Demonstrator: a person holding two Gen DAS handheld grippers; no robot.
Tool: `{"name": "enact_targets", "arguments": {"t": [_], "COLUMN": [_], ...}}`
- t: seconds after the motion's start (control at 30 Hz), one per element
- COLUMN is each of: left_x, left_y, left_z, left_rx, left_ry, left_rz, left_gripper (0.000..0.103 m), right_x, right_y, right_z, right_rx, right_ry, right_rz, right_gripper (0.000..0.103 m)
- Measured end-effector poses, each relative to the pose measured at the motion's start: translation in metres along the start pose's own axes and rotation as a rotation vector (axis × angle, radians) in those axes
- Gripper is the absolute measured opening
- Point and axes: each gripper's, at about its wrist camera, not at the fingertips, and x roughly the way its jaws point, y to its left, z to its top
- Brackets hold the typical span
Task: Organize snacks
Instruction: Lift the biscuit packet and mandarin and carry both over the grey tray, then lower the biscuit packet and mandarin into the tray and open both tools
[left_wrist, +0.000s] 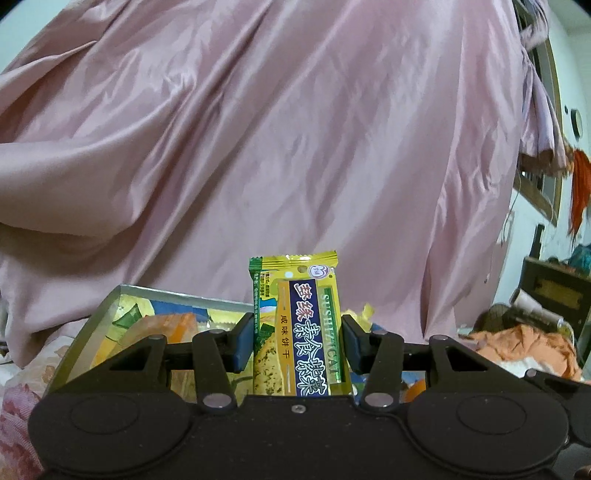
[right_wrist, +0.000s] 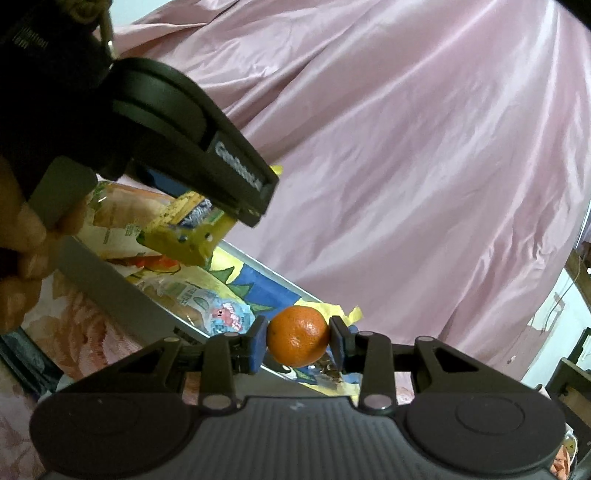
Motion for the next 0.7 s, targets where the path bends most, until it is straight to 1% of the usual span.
{"name": "enact_targets", "arguments": {"t": [0.13, 0.27, 0.4, 0.47, 0.53, 0.57, 0.63, 0.67, 0.7], "left_x": [0.004, 0.004, 0.005, 0.004, 0.002, 0.001, -0.003, -0.006, -0.009], "left_y": [-0.001, -0.002, -0.005, -0.004, -0.001, -0.002, -0.002, -0.003, -0.003], "left_z": [-0.003, -0.005, -0.008, -0.007, -0.006, -0.005, -0.002, 0.001, 0.003], "left_rx": [0.007, 0.004, 0.019, 0.009, -0.009, -0.01, -0.01, -0.015, -0.022], "left_ry": [0.021, 0.028, 0.034, 0.033, 0.034, 0.03, 0.026, 0.024, 0.022], "left_rz": [0.007, -0.006, -0.01, -0.008, -0.013, -0.012, -0.004, -0.001, 0.001], "left_gripper": [0.051, 0.051, 0.051, 0.056, 0.063, 0.064, 0.076, 0.079, 0.083], "right_x": [0.003, 0.006, 0.006, 0.002, 0.002, 0.001, 0.001, 0.001, 0.0], "right_y": [0.002, 0.001, 0.002, -0.001, -0.001, -0.002, -0.003, -0.003, -0.004], "right_z": [-0.003, -0.003, -0.002, 0.0, 0.0, 0.0, 0.0, -0.001, 0.0], "right_rx": [0.006, 0.009, 0.015, 0.014, 0.016, 0.02, 0.028, 0.038, 0.043], "right_ry": [0.011, 0.015, 0.029, 0.03, 0.028, 0.027, 0.026, 0.048, 0.045], "right_rz": [0.011, 0.017, 0.042, 0.046, 0.047, 0.047, 0.049, 0.079, 0.077], "right_gripper": [0.04, 0.04, 0.04, 0.042, 0.048, 0.049, 0.053, 0.054, 0.058]}}
